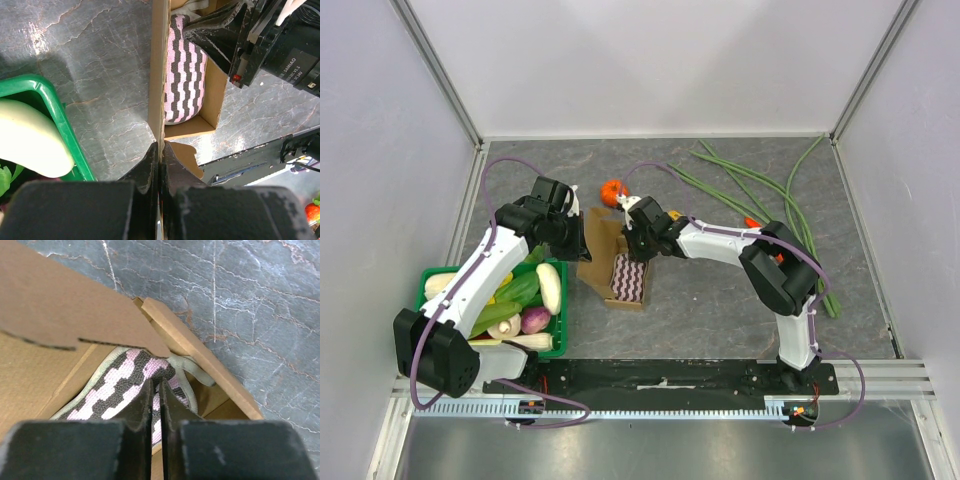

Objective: Unpack the express box

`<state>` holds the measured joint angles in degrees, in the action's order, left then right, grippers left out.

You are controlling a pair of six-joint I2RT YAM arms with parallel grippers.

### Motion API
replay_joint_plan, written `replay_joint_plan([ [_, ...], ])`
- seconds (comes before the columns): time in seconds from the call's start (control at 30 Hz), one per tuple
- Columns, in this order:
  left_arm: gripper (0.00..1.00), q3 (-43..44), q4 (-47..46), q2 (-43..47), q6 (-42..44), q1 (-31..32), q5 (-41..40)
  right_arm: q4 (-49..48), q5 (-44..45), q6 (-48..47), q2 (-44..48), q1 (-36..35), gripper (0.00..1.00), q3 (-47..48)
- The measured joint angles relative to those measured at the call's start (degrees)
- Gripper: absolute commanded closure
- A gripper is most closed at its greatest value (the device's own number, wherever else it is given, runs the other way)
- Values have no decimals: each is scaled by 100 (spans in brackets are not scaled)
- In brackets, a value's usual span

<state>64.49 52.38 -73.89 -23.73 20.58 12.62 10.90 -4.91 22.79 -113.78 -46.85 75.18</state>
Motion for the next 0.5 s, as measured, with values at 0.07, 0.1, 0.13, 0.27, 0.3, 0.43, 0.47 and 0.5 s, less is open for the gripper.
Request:
replay_joint_plan([
  [0.07, 98, 0, -2, 2, 0, 0, 0, 17, 46, 7, 0, 4, 100, 0],
  [0.1, 98, 0, -2, 2, 0, -4, 0, 26, 63, 15, 0, 7, 100, 0],
  [0.13, 98, 0, -4, 2, 0, -17, 0, 28, 74, 17, 2, 9, 100, 0],
  [0.27, 98, 0, 0, 0, 0, -26, -2, 48, 101, 50, 33, 7, 100, 0],
  [0.3, 98, 0, 0, 0, 0, -26, -2, 61, 114, 61, 50, 7, 100, 0],
  [0.43, 98, 0, -4, 0, -2, -26, -4, 107, 186, 160, 254, 7, 100, -85],
  [0.47, 98, 0, -15, 0, -4, -26, -4, 107, 195, 197, 343, 2, 100, -125],
  [0.5, 98, 0, -37, -2, -9, -26, -4, 116, 203, 236, 446, -11, 100, -151],
])
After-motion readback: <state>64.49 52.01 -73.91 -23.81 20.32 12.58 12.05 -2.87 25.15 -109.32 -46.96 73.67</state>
